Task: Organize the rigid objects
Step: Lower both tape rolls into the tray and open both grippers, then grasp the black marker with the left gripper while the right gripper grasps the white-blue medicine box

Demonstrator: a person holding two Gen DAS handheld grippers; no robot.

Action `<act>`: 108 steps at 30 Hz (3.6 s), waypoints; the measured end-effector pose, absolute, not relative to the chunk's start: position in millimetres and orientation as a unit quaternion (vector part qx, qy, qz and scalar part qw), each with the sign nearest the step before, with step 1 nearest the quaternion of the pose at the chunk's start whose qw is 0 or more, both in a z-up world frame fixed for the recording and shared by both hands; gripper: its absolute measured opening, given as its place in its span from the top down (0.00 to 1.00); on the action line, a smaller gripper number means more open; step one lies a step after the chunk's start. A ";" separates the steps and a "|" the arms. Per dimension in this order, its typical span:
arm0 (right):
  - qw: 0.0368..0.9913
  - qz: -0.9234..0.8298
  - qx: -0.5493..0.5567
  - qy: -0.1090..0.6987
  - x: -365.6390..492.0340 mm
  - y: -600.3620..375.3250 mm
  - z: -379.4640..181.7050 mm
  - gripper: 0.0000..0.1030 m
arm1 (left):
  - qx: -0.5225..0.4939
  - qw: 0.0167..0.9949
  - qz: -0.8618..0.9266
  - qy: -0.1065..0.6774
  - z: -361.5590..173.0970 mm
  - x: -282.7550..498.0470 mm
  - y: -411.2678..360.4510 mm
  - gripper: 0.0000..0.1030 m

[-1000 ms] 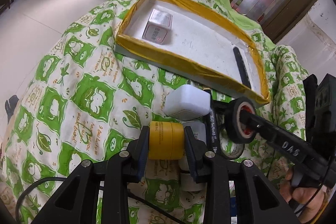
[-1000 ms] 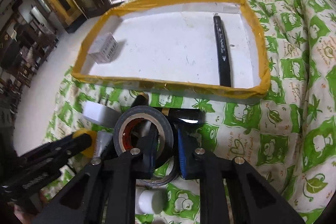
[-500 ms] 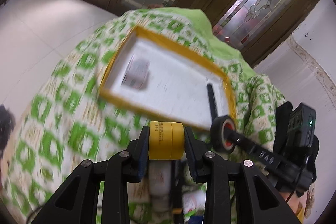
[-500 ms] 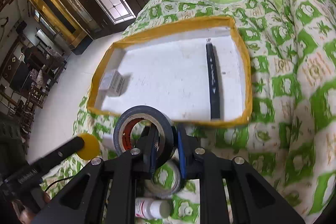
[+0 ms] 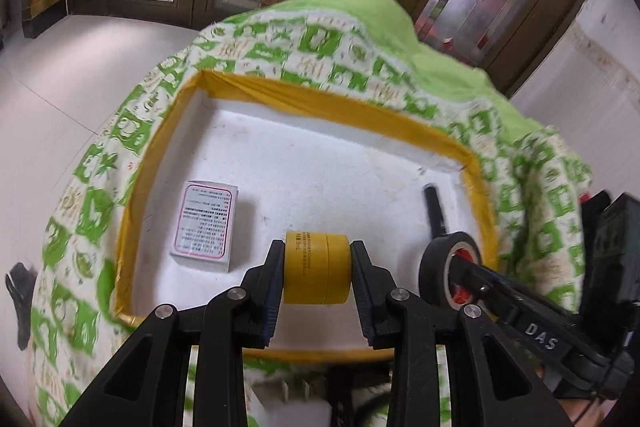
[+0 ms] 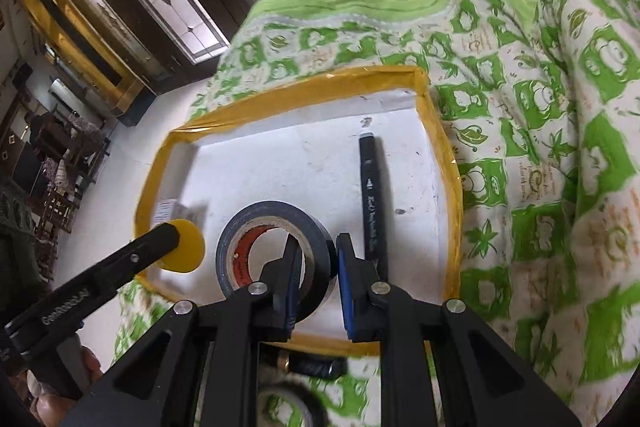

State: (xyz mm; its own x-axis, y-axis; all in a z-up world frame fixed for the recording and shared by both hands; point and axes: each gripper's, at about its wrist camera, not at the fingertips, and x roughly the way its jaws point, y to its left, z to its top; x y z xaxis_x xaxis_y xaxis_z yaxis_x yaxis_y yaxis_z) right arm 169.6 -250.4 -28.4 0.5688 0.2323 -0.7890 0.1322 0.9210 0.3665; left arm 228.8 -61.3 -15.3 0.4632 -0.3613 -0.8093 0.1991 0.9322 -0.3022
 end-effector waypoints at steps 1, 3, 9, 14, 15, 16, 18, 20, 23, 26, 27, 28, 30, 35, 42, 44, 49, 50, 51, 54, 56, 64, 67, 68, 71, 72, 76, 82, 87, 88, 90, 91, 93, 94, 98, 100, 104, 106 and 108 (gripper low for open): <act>0.861 0.029 0.196 0.468 173.3 -249.7 -32.4 0.84 | -0.076 0.851 -0.162 0.494 -19.1 230.3 -62.9 0.68; 0.857 0.029 0.194 0.476 178.2 -247.7 -39.3 0.84 | -0.066 0.851 -0.160 0.496 -26.0 232.0 -62.7 0.68; 0.846 0.027 0.180 0.501 183.6 -241.0 -57.4 0.84 | -0.013 0.864 -0.139 0.484 -23.5 229.9 -59.1 0.68; 0.856 -0.002 0.144 0.496 182.5 -239.1 -56.2 0.83 | -0.015 0.863 -0.125 0.488 -25.7 228.7 -42.4 0.67; 0.857 0.003 0.151 0.493 181.5 -240.2 -56.8 0.83 | -0.022 0.862 -0.128 0.490 -25.8 228.0 -41.3 0.66; 0.858 0.008 0.160 0.489 180.0 -241.2 -56.6 0.82 | -0.029 0.861 -0.131 0.490 -25.6 226.9 -39.8 0.66; 0.861 0.013 0.166 0.480 176.7 -242.1 -54.3 0.80 | -0.039 0.860 -0.135 0.491 -23.4 222.5 -37.7 0.59; 0.868 0.016 0.168 0.467 169.7 -242.5 -47.5 0.76 | -0.043 0.864 -0.136 0.484 -16.4 212.6 -35.5 0.51; 0.875 0.020 0.183 0.448 150.3 -248.1 -36.2 0.72 | -0.053 0.873 -0.141 0.464 -3.9 191.3 -28.9 0.35; 0.878 0.022 0.195 0.436 133.3 -251.5 -28.5 0.65 | -0.062 0.875 -0.142 0.459 0.3 166.2 -20.4 0.32; 0.879 0.021 0.197 0.434 129.2 -252.0 -27.6 0.62 | -0.065 0.875 -0.141 0.458 -1.0 156.5 -17.3 0.31; 0.879 0.021 0.201 0.432 121.2 -252.5 -26.5 0.59 | -0.066 0.875 -0.140 0.458 -4.2 145.7 -14.1 0.30; 0.878 0.025 0.205 0.431 107.8 -251.4 -26.0 0.57 | -0.066 0.875 -0.132 0.461 -13.4 127.2 -7.3 0.28; 0.881 0.033 0.196 0.429 76.9 -240.8 -25.3 0.43 | -0.109 0.851 -0.134 0.496 -29.3 103.6 2.0 0.28; 0.865 0.071 0.204 0.452 26.3 -233.0 -26.2 0.42 | -0.116 0.850 -0.138 0.495 -28.8 82.1 5.0 0.27; 0.856 0.081 0.210 0.466 14.8 -230.6 -28.0 0.42 | -0.119 0.849 -0.141 0.495 -29.0 79.0 5.4 0.27; 0.814 0.122 0.207 0.528 -11.3 -215.5 -38.9 0.38 | -0.109 0.846 -0.142 0.503 -32.3 78.3 0.5 0.27; 0.809 0.128 0.192 0.541 -16.3 -209.5 -41.9 0.37 | -0.107 0.845 -0.141 0.505 -33.0 79.1 -0.3 0.27; 0.806 0.131 0.182 0.547 -17.7 -205.3 -44.1 0.37 | -0.105 0.844 -0.140 0.507 -34.0 79.6 -0.9 0.27; 0.807 0.135 0.162 0.552 -18.4 -196.9 -47.8 0.37 | -0.105 0.842 -0.139 0.510 -35.9 80.1 -0.2 0.27; 0.808 0.136 0.168 0.549 -19.2 -197.5 -49.8 0.37 | -0.106 0.841 -0.139 0.512 -36.9 80.3 0.6 0.27; 0.806 0.131 0.176 0.550 -14.2 -204.0 -54.6 0.37 | -0.066 0.847 -0.168 0.501 -29.2 78.8 -20.0 0.27; 0.805 0.133 0.167 0.553 -13.9 -200.1 -55.4 0.37 | -0.017 0.848 -0.183 0.496 -25.7 83.7 -45.3 0.28; 0.805 0.134 0.167 0.554 -13.8 -199.8 -56.0 0.37 | -0.007 0.848 -0.185 0.497 -25.7 86.1 -51.7 0.33; 0.805 0.133 0.168 0.554 -11.7 -196.3 -57.2 0.37 | 0.012 0.843 -0.184 0.506 -28.3 98.7 -69.7 0.48; 0.804 0.133 0.169 0.554 -11.6 -196.7 -57.4 0.37 | 0.017 0.840 -0.181 0.511 -30.6 104.2 -75.1 0.50; 0.804 0.136 0.169 0.554 -10.4 -196.9 -58.6 0.37 | 0.050 0.832 -0.154 0.530 -43.7 122.8 -88.5 0.52; 0.802 0.140 0.170 0.556 -8.0 -196.7 -61.5 0.37 | 0.046 0.826 -0.153 0.541 -52.5 124.8 -82.1 0.63; 0.801 0.142 0.171 0.556 -7.8 -195.8 -62.9 0.37 | 0.005 0.823 -0.173 0.542 -44.8 105.3 -55.1 0.84; 0.801 0.141 0.171 0.556 -7.4 -195.8 -63.4 0.37 | -0.007 0.822 -0.176 0.542 -43.8 101.8 -48.6 0.84; 0.799 0.140 0.170 0.559 -6.2 -195.2 -65.3 0.37 | -0.033 0.817 -0.181 0.546 -45.1 93.4 -36.8 0.84; 0.799 0.140 0.169 0.560 -5.5 -195.1 -65.9 0.37 | -0.040 0.816 -0.182 0.548 -45.9 90.1 -33.8 0.84; 0.798 0.138 0.167 0.563 -4.6 -194.7 -67.7 0.37 | -0.053 0.812 -0.183 0.551 -47.2 85.6 -29.4 0.84; 0.797 0.138 0.166 0.564 -3.8 -194.3 -68.3 0.37 | -0.059 0.811 -0.184 0.552 -46.8 83.4 -26.9 0.83; 0.790 0.144 0.168 0.571 -3.6 -192.5 -71.5 0.37 | -0.057 0.816 -0.180 0.546 -41.6 72.2 -19.2 0.83; 0.784 0.151 0.167 0.578 -3.9 -190.2 -72.9 0.37 | -0.054 0.817 -0.179 0.546 -40.2 69.7 -16.4 0.83; 0.774 0.166 0.146 0.594 -6.0 -179.4 -76.5 0.36 | -0.054 0.815 -0.173 0.550 -42.3 73.7 -17.7 0.82; 0.770 0.169 0.134 0.601 -6.9 -173.8 -78.6 0.35 | -0.051 0.816 -0.169 0.551 -42.3 74.8 -19.3 0.81; 0.767 0.170 0.120 0.607 -7.8 -168.7 -80.8 0.35 | -0.048 0.817 -0.166 0.550 -41.5 74.0 -19.5 0.80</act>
